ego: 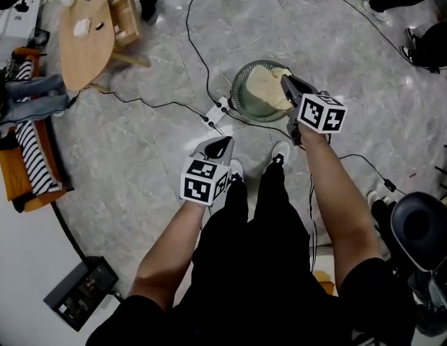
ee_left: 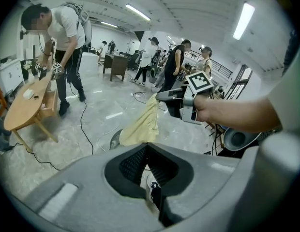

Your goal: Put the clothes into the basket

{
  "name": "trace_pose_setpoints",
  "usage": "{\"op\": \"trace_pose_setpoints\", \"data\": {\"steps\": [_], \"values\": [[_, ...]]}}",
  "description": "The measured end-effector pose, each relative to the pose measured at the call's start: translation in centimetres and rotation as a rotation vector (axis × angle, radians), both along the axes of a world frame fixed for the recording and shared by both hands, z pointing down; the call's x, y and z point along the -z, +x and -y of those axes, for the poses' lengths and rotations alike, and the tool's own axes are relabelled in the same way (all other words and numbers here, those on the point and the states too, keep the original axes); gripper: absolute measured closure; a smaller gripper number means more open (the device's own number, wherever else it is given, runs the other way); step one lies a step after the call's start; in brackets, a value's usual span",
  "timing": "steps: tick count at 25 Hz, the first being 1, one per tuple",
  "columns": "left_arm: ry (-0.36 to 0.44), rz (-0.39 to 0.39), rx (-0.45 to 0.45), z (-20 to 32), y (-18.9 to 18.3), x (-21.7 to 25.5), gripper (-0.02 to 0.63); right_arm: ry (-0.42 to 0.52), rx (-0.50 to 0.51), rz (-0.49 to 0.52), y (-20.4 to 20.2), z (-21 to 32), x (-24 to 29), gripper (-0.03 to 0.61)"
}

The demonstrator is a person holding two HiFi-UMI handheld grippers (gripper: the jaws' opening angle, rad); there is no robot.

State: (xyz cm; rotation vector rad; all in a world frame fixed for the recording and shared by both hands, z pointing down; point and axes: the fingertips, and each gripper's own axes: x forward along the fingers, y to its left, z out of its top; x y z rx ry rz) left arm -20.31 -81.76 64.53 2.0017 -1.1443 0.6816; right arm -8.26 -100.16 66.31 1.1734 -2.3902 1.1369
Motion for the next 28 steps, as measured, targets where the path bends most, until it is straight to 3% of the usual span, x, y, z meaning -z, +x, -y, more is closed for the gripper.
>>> {"op": "trace_pose_setpoints", "data": {"steps": [7, 16, 24, 25, 26, 27, 28], "values": [[-0.015, 0.007, 0.004, -0.9, 0.1, -1.2, 0.62, -0.117, 0.016, -0.065, 0.6, -4.7, -8.0, 0.551], [-0.061, 0.03, -0.045, -3.5, 0.1, -3.4, 0.62, -0.39, 0.046, -0.166, 1.9, -20.3, -20.4, 0.551], [-0.059, 0.034, -0.098, -5.0, -0.2, -3.7, 0.62, -0.549, 0.093, -0.217, 0.5, -28.5, -24.5, 0.549], [-0.057, 0.033, -0.106, -5.0, -0.2, -3.5, 0.62, -0.585, 0.109, -0.23, 0.4, -29.4, -25.0, 0.529], [-0.053, 0.032, -0.114, -4.9, -0.2, -3.2, 0.62, -0.613, 0.124, -0.237, 0.3, -30.2, -25.2, 0.423], [-0.048, 0.03, -0.121, -4.8, -0.2, -2.9, 0.62, -0.63, 0.13, -0.242, 0.4, -30.6, -25.1, 0.37], [-0.041, 0.028, -0.126, -4.6, -0.2, -2.6, 0.62, -0.634, 0.129, -0.25, 0.6, -30.7, -24.8, 0.365]]}}
